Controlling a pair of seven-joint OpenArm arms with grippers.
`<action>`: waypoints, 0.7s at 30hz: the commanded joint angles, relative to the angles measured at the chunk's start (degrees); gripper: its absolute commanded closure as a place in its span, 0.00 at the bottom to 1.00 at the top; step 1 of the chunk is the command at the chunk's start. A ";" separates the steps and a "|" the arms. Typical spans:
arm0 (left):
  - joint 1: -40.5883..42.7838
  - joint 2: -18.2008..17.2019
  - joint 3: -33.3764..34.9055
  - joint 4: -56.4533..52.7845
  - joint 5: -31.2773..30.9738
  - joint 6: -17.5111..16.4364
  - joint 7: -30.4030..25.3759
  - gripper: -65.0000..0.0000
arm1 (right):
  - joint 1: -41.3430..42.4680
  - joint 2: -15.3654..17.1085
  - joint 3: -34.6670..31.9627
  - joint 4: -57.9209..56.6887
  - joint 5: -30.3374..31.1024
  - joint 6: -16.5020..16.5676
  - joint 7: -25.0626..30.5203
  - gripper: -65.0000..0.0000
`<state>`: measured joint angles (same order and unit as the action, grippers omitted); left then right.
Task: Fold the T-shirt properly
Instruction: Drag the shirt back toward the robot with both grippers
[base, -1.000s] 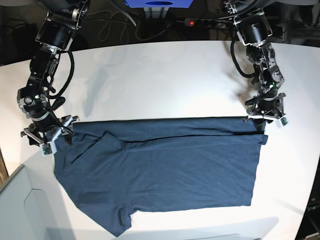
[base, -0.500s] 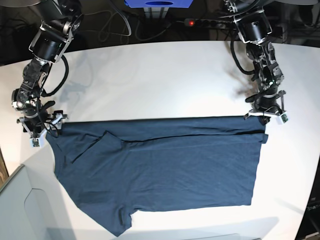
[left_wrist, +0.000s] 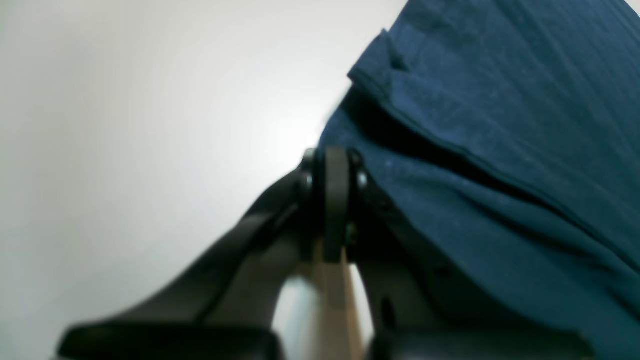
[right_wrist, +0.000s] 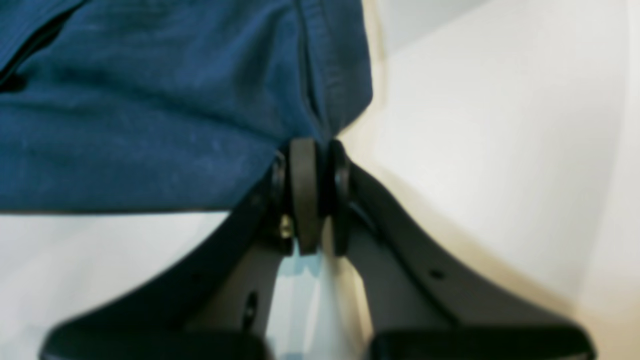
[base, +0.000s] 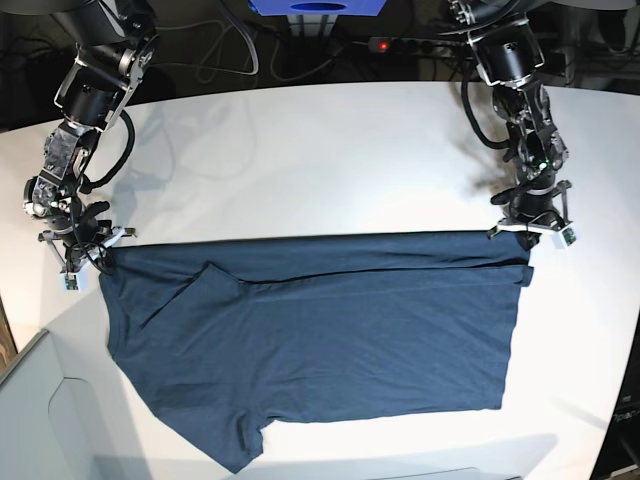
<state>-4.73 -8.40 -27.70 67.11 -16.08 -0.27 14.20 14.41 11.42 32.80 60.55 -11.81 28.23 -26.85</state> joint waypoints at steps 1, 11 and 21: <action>-0.24 -0.43 -0.12 1.50 0.21 0.32 0.71 1.00 | 0.84 1.02 0.13 1.56 -1.24 0.21 -1.06 1.00; -1.55 -1.13 -0.03 14.51 0.47 0.41 7.47 1.00 | 4.35 1.02 -3.30 17.29 -1.24 0.30 -11.52 1.00; -10.52 -2.72 0.14 17.42 0.74 0.41 13.36 1.00 | 15.43 0.76 -7.17 17.56 -1.51 0.04 -15.48 1.00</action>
<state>-14.13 -10.35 -27.44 83.68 -15.25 -0.03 28.80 28.38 11.40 25.41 77.25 -13.39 28.38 -43.51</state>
